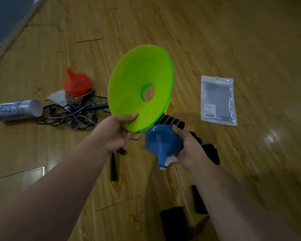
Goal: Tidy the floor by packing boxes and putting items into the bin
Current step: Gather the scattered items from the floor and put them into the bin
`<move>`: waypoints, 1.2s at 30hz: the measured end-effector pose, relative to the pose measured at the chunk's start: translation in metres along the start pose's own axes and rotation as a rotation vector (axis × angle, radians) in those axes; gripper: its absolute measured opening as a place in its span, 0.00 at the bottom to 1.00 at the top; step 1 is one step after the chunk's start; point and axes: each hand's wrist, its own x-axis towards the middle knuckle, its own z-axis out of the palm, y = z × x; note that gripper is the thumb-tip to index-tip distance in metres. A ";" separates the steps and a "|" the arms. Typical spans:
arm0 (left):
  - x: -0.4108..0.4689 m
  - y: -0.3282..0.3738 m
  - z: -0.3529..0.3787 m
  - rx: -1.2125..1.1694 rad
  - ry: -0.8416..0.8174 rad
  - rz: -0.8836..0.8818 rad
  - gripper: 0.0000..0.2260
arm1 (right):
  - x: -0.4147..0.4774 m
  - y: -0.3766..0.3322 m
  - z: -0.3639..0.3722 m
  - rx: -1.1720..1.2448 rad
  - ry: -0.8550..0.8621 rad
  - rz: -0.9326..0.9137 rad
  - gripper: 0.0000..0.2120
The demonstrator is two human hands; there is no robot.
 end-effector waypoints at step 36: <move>0.025 -0.018 0.024 -0.124 0.157 -0.002 0.08 | -0.001 0.030 -0.041 -0.502 -0.037 0.324 0.25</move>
